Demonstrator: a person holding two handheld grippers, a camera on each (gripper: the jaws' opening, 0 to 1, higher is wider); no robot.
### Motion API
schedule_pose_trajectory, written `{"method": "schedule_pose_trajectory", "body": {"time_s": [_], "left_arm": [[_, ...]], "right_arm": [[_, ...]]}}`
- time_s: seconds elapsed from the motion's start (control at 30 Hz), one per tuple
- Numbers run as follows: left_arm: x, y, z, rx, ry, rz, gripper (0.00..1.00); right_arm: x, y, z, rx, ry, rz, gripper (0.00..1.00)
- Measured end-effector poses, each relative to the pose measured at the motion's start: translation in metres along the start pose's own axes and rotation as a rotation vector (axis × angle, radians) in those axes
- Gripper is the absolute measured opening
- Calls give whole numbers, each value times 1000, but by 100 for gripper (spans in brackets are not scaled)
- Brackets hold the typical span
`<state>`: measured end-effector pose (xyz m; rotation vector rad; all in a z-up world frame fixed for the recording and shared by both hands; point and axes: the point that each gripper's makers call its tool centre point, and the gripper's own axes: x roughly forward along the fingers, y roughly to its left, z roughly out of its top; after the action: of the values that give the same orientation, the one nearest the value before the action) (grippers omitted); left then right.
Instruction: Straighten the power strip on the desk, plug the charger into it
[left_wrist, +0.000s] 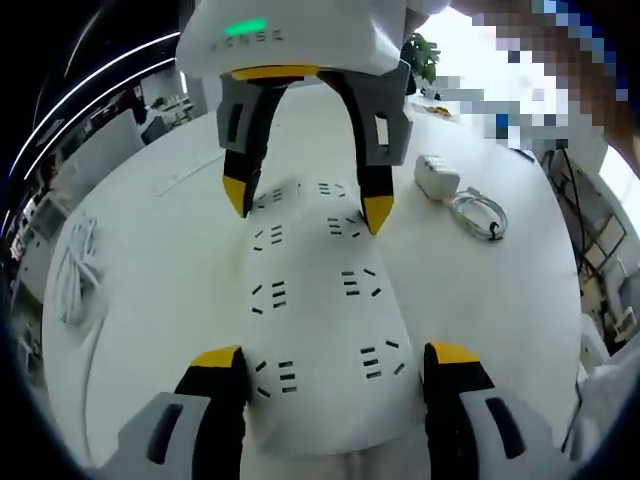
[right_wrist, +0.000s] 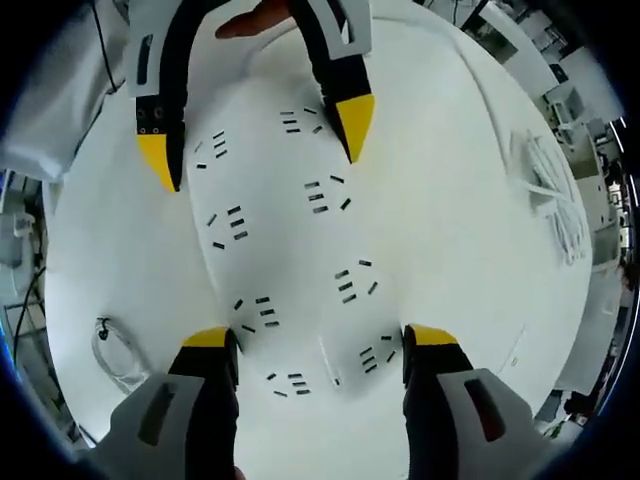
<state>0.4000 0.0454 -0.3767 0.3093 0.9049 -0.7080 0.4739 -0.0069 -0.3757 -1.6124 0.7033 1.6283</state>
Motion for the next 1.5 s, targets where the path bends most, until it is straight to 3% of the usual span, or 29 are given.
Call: {"method": "schedule_pose_trajectory", "body": {"time_s": [0.17,0.67,0.93,1.5], "left_arm": [[0,0,0,17,7,-12,73],[-2,-4,-3,93,16,-61,73],[-3,-7,-3,139,32,-93,72],[-4,-12,-5,188,40,-126,72]], "right_arm": [[0,4,-2,27,20,-2,66],[-4,23,-2,153,-19,-12,66],[-6,34,-2,202,-6,-20,65],[-6,34,-5,315,-49,-41,65]]}}
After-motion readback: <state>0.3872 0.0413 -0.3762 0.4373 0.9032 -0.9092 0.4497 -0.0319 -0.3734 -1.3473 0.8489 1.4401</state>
